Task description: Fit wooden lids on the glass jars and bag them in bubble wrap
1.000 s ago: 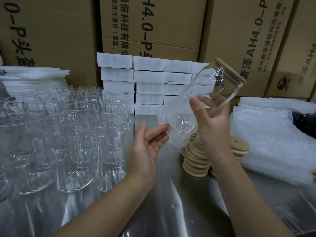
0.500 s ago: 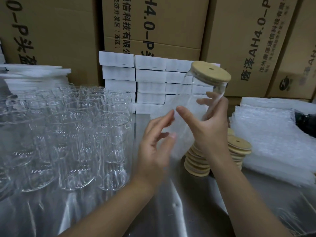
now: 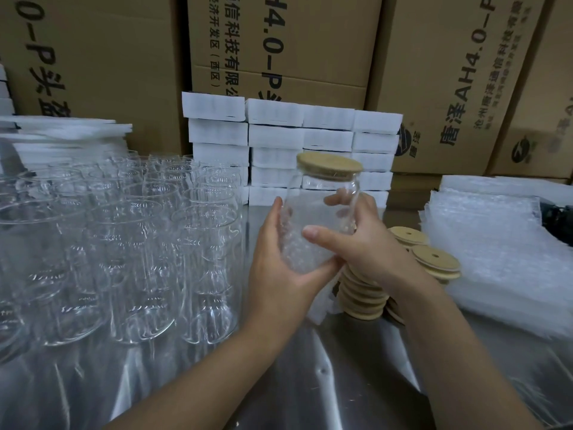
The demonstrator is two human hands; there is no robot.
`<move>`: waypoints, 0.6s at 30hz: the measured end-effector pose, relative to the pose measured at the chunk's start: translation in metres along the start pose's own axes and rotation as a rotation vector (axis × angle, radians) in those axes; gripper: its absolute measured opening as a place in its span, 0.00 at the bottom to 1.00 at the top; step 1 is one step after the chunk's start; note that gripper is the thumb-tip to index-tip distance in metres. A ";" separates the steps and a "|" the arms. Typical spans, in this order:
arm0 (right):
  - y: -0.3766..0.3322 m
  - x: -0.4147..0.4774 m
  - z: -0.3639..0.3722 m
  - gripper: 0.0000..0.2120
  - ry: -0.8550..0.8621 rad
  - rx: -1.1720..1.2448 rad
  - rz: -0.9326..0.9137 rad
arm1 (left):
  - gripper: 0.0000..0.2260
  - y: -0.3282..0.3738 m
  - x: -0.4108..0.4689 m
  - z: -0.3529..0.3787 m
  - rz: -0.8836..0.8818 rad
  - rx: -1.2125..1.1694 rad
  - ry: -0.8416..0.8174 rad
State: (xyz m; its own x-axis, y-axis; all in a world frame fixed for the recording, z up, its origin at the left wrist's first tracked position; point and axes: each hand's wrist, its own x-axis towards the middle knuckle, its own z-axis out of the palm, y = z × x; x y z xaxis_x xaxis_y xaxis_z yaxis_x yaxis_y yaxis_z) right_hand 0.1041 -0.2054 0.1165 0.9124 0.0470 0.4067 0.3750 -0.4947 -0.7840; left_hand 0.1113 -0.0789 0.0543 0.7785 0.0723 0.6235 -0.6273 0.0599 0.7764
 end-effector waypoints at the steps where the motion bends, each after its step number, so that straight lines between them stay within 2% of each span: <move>1: 0.000 0.000 -0.002 0.34 -0.051 0.010 0.001 | 0.47 0.000 0.000 -0.001 0.003 -0.013 0.006; 5: 0.005 0.000 -0.014 0.48 -0.345 0.126 -0.031 | 0.46 0.003 -0.001 0.000 0.020 -0.063 0.008; 8: 0.010 0.000 -0.016 0.53 -0.491 0.065 -0.087 | 0.40 0.006 0.000 0.000 0.011 -0.126 -0.030; 11: 0.012 0.003 -0.015 0.51 -0.400 0.087 -0.108 | 0.33 0.013 0.004 -0.004 -0.007 -0.182 -0.107; 15: 0.013 0.006 -0.016 0.52 -0.188 0.211 -0.122 | 0.47 0.011 0.003 -0.005 0.010 -0.158 -0.192; 18: 0.012 0.005 -0.012 0.50 -0.071 0.307 -0.132 | 0.49 -0.001 0.000 -0.004 -0.011 -0.103 -0.219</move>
State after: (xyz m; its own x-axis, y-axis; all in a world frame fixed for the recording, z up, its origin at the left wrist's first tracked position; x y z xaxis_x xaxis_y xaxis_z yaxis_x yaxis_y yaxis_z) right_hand 0.1108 -0.2220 0.1147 0.8577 0.1590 0.4889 0.5129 -0.1968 -0.8356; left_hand 0.1119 -0.0748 0.0529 0.7640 -0.1464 0.6284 -0.6083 0.1614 0.7771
